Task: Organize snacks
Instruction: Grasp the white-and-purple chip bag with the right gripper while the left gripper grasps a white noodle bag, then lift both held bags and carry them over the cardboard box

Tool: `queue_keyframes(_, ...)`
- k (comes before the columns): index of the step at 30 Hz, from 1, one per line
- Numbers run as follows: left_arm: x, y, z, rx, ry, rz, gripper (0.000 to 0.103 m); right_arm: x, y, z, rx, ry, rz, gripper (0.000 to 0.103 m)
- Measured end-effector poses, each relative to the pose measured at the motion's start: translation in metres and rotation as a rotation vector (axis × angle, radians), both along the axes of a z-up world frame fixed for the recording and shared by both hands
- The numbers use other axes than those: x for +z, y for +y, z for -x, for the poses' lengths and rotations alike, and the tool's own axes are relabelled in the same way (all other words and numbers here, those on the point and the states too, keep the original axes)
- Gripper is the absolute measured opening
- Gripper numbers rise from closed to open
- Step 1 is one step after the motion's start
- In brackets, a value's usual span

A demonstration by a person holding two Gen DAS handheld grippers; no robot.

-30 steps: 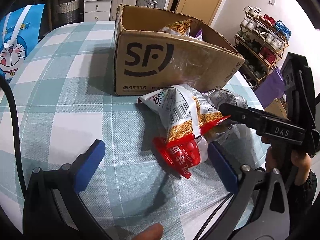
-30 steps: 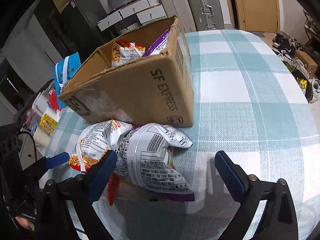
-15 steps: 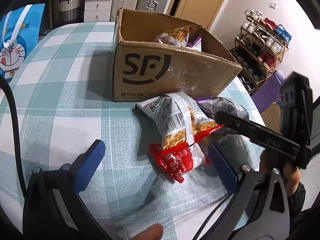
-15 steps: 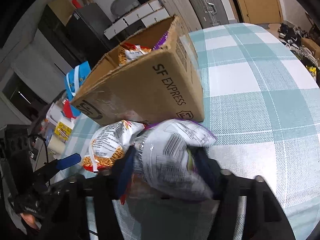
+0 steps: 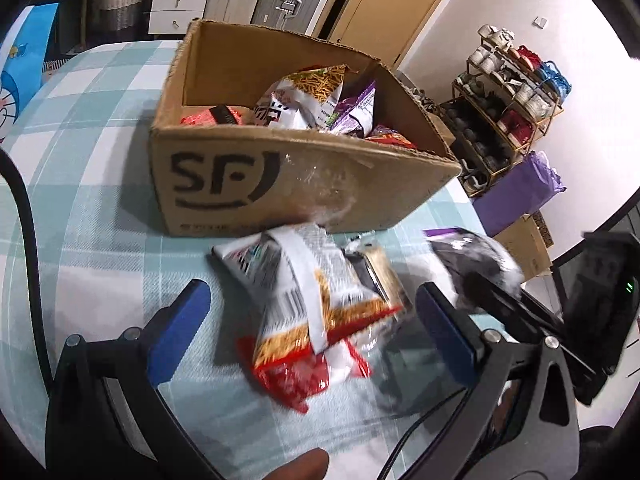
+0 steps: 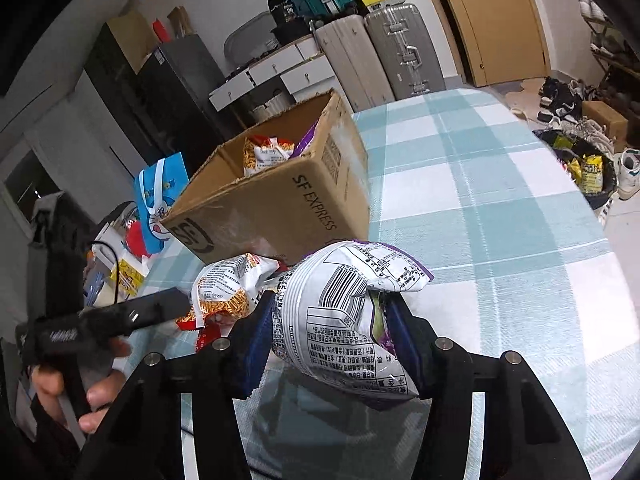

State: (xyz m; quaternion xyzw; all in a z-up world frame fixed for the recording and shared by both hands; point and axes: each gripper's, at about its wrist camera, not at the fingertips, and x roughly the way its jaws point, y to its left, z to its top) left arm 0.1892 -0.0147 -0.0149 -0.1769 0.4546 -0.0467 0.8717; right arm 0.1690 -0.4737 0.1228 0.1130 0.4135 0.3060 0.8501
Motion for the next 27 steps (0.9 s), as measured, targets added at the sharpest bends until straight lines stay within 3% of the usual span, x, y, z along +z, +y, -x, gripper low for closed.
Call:
queue_keyframes(7, -0.017, -0.006, -0.027, 0.015, 0.07, -0.017, 0.101, 0.007, -0.014, 0.006, -0.04, -0.021, -0.008, 0.055)
queue_keyframes(12, -0.03, -0.009, -0.038, 0.009, 0.112, -0.011, 0.076, 0.008, -0.015, 0.008, -0.042, -0.029, -0.005, 0.055)
queue_keyframes(19, -0.028, -0.017, -0.03, -0.025, 0.054, -0.012, 0.065, 0.008, -0.006, 0.005, -0.019, -0.032, 0.005, 0.055)
queue_keyframes(20, -0.027, -0.018, -0.028, -0.023, 0.038, -0.019, 0.05, 0.008, -0.005, 0.005, -0.014, -0.033, 0.009, 0.055)
queue_keyframes(27, -0.018, -0.011, -0.007, -0.038, -0.006, -0.003, 0.05, 0.01, 0.0, 0.008, -0.006, -0.038, 0.009, 0.055)
